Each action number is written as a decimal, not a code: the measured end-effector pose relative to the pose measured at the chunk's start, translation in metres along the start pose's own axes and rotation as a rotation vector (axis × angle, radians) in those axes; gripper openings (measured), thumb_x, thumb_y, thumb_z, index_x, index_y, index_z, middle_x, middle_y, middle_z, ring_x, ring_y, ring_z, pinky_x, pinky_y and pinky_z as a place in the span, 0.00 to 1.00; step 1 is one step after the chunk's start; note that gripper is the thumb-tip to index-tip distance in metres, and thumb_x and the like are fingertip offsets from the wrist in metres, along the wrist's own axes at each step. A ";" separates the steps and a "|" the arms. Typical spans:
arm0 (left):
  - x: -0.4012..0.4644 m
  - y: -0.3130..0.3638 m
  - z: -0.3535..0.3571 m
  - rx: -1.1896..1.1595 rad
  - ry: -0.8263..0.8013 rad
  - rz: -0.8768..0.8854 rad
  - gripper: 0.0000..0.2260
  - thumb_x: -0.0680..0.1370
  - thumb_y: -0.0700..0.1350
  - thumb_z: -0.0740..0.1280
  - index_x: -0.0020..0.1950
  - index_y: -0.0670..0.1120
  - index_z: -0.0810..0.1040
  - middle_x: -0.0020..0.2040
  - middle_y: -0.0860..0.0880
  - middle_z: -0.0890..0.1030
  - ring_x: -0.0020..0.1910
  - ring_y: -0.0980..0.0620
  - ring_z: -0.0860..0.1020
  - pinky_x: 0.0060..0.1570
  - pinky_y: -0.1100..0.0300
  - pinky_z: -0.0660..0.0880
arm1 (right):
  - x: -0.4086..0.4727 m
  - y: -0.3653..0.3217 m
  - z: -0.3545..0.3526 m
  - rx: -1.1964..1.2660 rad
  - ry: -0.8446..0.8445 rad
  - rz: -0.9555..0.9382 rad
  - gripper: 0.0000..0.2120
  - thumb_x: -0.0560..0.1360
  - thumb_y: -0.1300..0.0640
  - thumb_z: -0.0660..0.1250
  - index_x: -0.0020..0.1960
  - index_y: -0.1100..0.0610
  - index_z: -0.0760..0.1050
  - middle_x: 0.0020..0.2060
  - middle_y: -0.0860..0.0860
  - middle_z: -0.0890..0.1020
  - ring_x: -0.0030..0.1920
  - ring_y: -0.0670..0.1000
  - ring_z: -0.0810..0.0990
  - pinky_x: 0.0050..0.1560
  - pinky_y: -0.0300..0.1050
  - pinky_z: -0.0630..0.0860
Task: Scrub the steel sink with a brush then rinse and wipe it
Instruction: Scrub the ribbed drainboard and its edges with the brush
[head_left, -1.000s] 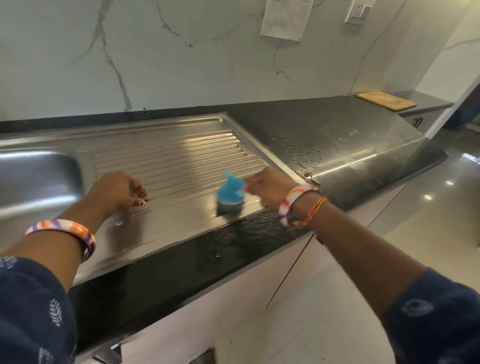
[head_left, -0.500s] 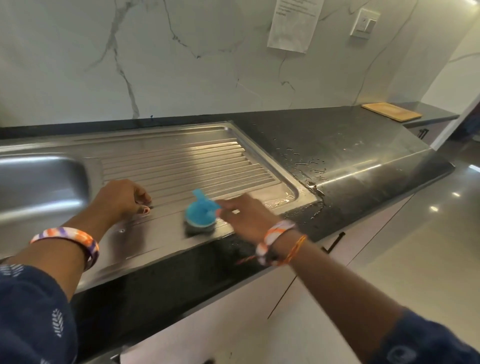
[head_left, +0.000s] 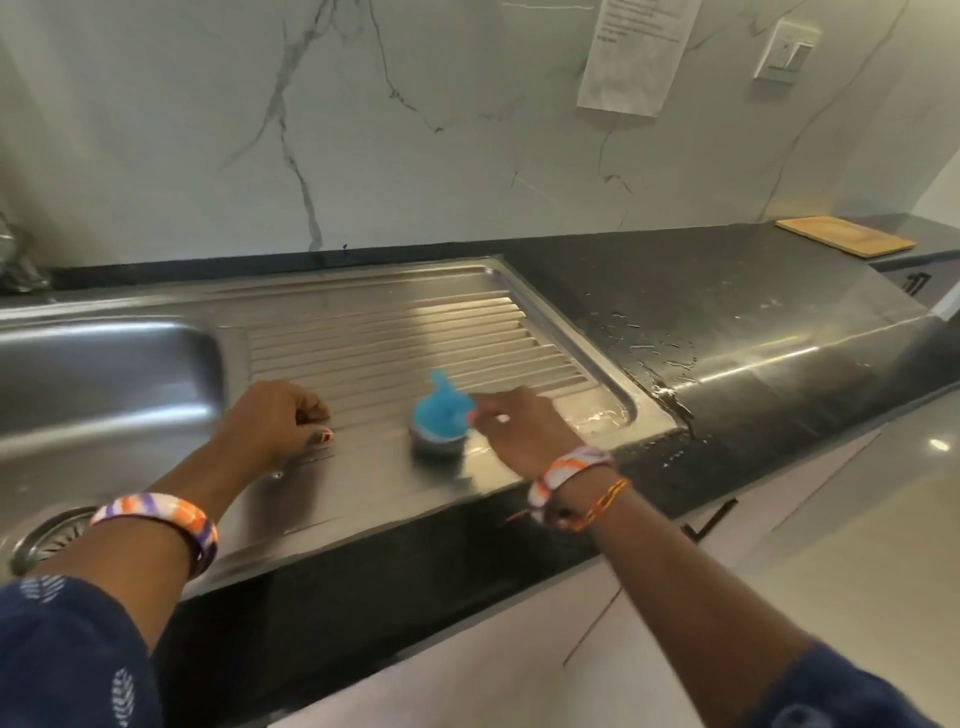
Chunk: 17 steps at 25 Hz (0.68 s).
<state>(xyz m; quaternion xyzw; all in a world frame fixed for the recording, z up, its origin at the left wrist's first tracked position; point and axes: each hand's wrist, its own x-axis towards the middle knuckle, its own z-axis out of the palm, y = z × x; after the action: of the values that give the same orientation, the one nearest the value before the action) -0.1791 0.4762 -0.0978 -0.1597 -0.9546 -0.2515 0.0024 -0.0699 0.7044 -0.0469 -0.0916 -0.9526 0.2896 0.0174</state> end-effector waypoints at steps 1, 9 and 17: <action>-0.002 -0.003 -0.003 0.045 0.008 0.013 0.13 0.71 0.44 0.74 0.53 0.41 0.82 0.53 0.44 0.82 0.50 0.48 0.78 0.53 0.57 0.72 | 0.005 -0.015 0.011 0.038 -0.012 -0.078 0.16 0.80 0.55 0.58 0.65 0.54 0.75 0.52 0.55 0.81 0.51 0.52 0.78 0.51 0.42 0.71; 0.017 -0.020 -0.022 0.410 -0.334 -0.136 0.30 0.75 0.61 0.63 0.68 0.41 0.68 0.72 0.42 0.66 0.69 0.45 0.68 0.67 0.57 0.64 | 0.091 0.003 -0.001 -0.005 0.070 0.000 0.16 0.78 0.60 0.59 0.64 0.59 0.75 0.58 0.61 0.80 0.59 0.59 0.78 0.59 0.49 0.74; 0.032 -0.024 -0.020 0.426 -0.406 -0.103 0.27 0.74 0.63 0.64 0.61 0.42 0.73 0.64 0.42 0.73 0.62 0.45 0.73 0.60 0.59 0.68 | 0.107 0.031 -0.042 0.049 0.013 0.234 0.15 0.78 0.59 0.61 0.62 0.63 0.75 0.38 0.55 0.79 0.36 0.53 0.77 0.37 0.43 0.75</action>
<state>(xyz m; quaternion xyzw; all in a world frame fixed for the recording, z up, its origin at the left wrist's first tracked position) -0.2181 0.4568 -0.0888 -0.1542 -0.9736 -0.0084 -0.1679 -0.1666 0.7729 -0.0315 -0.2038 -0.9279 0.3122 -0.0080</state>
